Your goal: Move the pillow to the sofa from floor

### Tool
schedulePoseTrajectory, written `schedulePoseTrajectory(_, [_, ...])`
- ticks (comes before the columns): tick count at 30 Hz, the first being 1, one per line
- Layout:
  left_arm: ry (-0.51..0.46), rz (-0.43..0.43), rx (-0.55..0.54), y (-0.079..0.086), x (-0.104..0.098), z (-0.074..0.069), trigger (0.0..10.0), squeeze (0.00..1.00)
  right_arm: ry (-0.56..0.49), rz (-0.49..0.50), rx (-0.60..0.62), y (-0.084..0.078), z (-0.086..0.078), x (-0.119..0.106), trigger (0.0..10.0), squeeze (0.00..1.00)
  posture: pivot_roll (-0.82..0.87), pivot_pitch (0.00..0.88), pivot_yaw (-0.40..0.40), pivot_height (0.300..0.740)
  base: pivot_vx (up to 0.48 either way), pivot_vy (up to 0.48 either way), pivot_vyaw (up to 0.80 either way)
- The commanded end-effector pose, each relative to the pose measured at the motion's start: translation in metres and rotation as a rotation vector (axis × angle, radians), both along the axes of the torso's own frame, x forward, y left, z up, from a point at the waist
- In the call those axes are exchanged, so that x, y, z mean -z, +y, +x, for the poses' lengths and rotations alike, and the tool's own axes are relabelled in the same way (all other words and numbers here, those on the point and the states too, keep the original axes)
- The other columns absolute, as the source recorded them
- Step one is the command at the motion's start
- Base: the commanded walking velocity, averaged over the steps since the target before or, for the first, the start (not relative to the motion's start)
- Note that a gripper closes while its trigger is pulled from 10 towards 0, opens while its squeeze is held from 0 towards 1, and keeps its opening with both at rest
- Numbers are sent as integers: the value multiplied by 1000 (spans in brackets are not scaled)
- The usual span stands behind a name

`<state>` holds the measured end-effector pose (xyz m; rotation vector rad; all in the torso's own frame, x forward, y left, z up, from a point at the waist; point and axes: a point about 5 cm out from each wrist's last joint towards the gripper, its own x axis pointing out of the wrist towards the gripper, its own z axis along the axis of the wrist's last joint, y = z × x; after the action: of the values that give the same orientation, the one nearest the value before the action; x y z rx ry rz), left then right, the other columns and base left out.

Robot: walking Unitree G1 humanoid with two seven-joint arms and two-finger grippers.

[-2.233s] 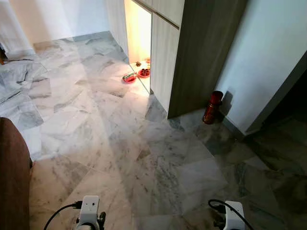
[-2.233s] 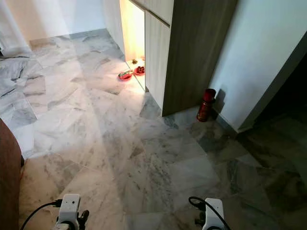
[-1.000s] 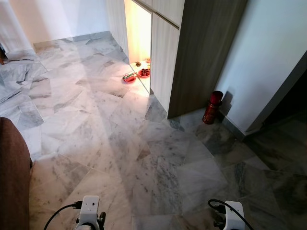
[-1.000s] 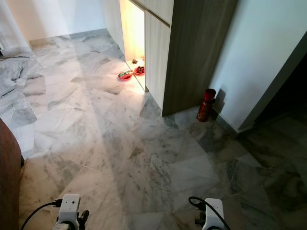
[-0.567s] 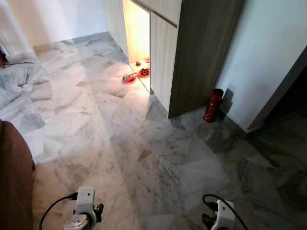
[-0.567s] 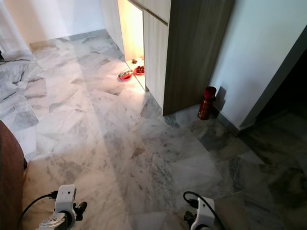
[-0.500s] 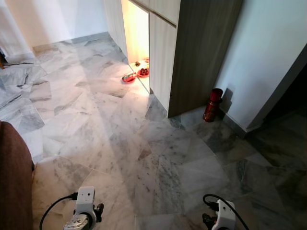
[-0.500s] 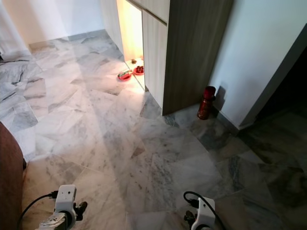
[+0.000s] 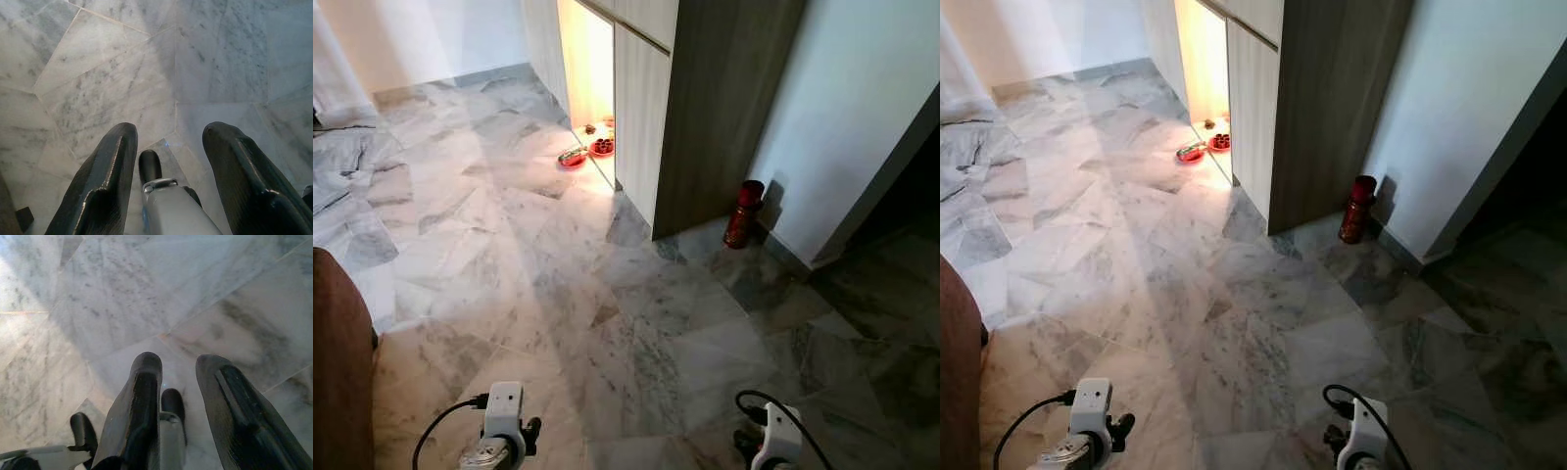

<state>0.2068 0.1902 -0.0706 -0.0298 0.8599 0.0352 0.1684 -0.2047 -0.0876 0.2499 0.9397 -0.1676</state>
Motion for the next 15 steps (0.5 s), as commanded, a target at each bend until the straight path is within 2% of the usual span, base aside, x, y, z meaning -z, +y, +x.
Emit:
schedulePoseTrajectory(1, [41, 7, -8, 4, 6, -11, 10000, 0, -5, -8, -5, -1, 1, -1, 10000, 0, -44, 0, -24, 740, 0, 0, 0])
schedulePoseTrajectory(3, [54, 14, 0, 7, 8, -16, 10000, 0, -27, -28, -24, 1, 4, -2, 10000, 0, -49, 0, -19, 740, 0, 0, 250])
schedulePoseTrajectory(9, [62, 26, -6, 11, 9, -19, 10000, 0, -23, -14, -34, 9, 3, -1, 10000, 0, -47, 0, -12, 740, 0, 0, 800])
schedulePoseTrajectory(15, [65, 43, -9, 18, 9, -21, 10000, 0, -10, -19, -55, 9, -1, 1, 10000, 0, -52, 0, -7, 740, 0, 0, 800])
